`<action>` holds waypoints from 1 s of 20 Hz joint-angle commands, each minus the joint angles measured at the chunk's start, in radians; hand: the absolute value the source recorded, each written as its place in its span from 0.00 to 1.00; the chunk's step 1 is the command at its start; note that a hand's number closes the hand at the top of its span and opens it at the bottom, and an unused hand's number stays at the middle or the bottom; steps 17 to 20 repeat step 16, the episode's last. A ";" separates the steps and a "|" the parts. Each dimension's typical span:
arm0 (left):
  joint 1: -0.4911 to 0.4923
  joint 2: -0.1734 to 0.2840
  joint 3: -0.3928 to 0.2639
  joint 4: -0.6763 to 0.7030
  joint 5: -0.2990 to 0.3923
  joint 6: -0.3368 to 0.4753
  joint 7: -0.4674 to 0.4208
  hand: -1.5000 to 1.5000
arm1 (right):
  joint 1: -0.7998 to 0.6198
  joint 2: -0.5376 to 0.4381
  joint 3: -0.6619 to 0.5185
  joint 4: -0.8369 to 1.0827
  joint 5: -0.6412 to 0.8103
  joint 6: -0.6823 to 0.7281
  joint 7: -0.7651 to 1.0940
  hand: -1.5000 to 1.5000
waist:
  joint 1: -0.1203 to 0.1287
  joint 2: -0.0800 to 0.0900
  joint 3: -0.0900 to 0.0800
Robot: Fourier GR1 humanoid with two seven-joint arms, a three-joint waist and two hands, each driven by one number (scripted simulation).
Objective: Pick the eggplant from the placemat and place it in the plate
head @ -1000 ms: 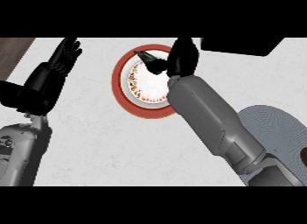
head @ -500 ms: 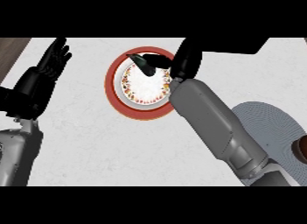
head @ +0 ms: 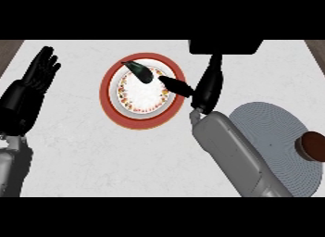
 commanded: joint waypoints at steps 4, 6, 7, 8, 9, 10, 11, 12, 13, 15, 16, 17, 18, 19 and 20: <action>0.041 -0.020 0.002 -0.011 -0.014 -0.003 -0.010 0.50 | 0.297 -0.118 0.039 -0.329 0.024 0.086 0.000 0.00 | -0.019 -0.003 -0.001; 0.014 -0.017 0.002 -0.018 -0.021 -0.003 0.006 0.50 | 0.347 -0.154 0.050 -0.396 0.081 0.101 0.044 0.00 | -0.017 -0.003 -0.001; 0.013 -0.022 0.004 0.020 -0.035 -0.006 -0.047 0.50 | 0.399 -0.146 0.063 -0.419 0.094 0.077 0.006 0.00 | -0.017 -0.001 -0.001; 0.071 0.009 0.039 -0.027 0.005 -0.043 -0.020 0.50 | 0.387 -0.151 0.066 -0.476 0.151 0.104 0.118 0.00 | -0.013 -0.003 -0.001; 0.057 -0.008 0.013 -0.103 0.008 -0.021 0.065 0.50 | 0.449 -0.198 0.073 -0.544 0.154 0.119 0.129 0.00 | -0.017 -0.005 -0.001; -0.021 0.001 0.040 0.018 -0.002 -0.031 0.012 0.50 | 0.460 -0.165 0.052 -0.528 0.148 0.130 0.081 0.00 | -0.014 -0.001 -0.001; -0.002 0.002 0.044 -0.004 -0.002 -0.032 -0.010 0.50 | 0.512 -0.203 0.034 -0.567 0.083 0.138 -0.002 0.00 | -0.013 0.000 0.000; 0.032 -0.022 0.029 0.018 -0.028 -0.016 -0.040 0.50 | 0.538 -0.238 0.016 -0.612 0.067 0.165 0.009 0.00 | -0.014 0.000 0.000; -0.032 -0.006 0.036 -0.004 0.002 -0.028 0.050 0.50 | 0.519 -0.221 0.048 -0.630 0.199 0.168 0.126 0.00 | -0.014 -0.001 -0.001; 0.019 -0.001 0.052 -0.024 0.007 -0.042 0.013 0.50 | 0.588 -0.286 0.003 -0.714 0.141 0.208 0.086 0.00 | -0.014 -0.002 -0.001; 0.014 -0.036 0.017 -0.013 -0.039 -0.001 0.010 0.50 | 0.636 -0.276 0.029 -0.711 0.200 0.175 0.087 0.00 | -0.016 -0.002 -0.001; 0.014 -0.036 0.017 -0.013 -0.039 -0.001 0.010 0.50 | 0.636 -0.276 0.029 -0.711 0.200 0.175 0.087 0.00 | -0.016 -0.002 -0.001; 0.014 -0.036 0.017 -0.013 -0.039 -0.001 0.010 0.50 | 0.636 -0.276 0.029 -0.711 0.200 0.175 0.087 0.00 | -0.016 -0.002 -0.001; 0.014 -0.036 0.017 -0.013 -0.039 -0.001 0.010 0.50 | 0.636 -0.276 0.029 -0.711 0.200 0.175 0.087 0.00 | -0.016 -0.002 -0.001; 0.014 -0.036 0.017 -0.013 -0.039 -0.001 0.010 0.50 | 0.636 -0.276 0.029 -0.711 0.200 0.175 0.087 0.00 | -0.016 -0.002 -0.001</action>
